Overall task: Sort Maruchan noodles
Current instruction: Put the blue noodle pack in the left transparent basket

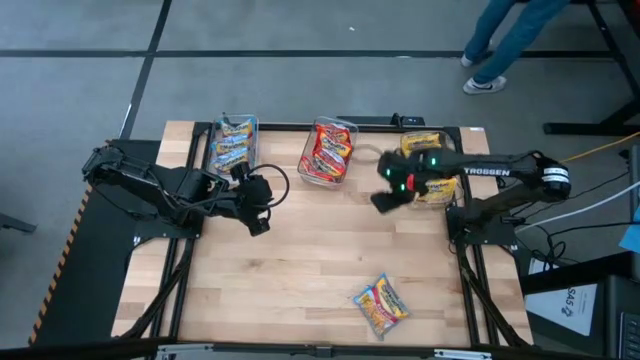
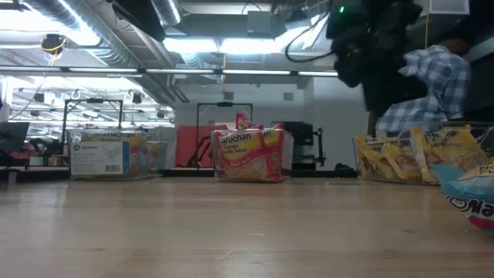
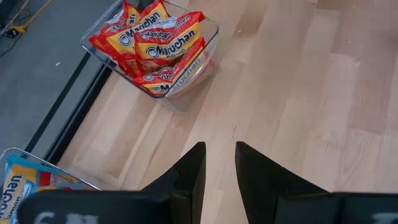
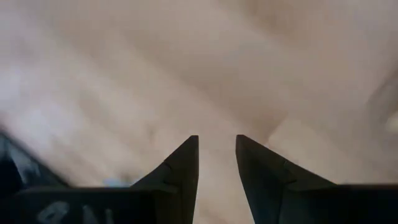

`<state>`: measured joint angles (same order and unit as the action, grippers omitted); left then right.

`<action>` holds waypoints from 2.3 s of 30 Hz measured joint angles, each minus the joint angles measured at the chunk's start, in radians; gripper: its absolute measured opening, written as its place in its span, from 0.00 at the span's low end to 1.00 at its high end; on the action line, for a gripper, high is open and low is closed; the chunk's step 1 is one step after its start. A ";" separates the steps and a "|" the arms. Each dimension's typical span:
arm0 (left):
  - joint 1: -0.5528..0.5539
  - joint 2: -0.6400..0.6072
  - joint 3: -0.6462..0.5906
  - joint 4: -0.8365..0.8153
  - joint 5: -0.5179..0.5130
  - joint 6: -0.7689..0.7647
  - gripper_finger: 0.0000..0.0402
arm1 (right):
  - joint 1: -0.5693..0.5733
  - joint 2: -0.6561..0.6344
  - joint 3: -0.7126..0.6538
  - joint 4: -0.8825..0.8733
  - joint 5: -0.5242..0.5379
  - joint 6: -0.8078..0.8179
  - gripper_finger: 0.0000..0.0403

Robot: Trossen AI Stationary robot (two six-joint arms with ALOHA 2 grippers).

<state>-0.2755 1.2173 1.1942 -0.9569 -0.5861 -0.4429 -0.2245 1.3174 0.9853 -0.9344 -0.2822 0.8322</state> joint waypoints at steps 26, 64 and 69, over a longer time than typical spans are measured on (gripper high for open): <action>0.000 0.000 0.000 0.032 0.082 -0.107 0.20 | 0.751 0.158 0.000 0.228 0.254 0.550 0.32; 0.000 0.000 0.000 0.021 0.097 -0.105 0.20 | 0.529 0.407 0.170 0.584 0.200 0.139 0.00; 0.000 0.000 0.000 0.023 0.063 -0.130 0.20 | 0.496 0.390 0.371 0.353 0.341 -0.027 0.00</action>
<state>-0.2756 1.2171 1.1946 -0.9342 -0.5229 -0.5728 0.2711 1.7073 1.3562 -0.5817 0.0586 0.8053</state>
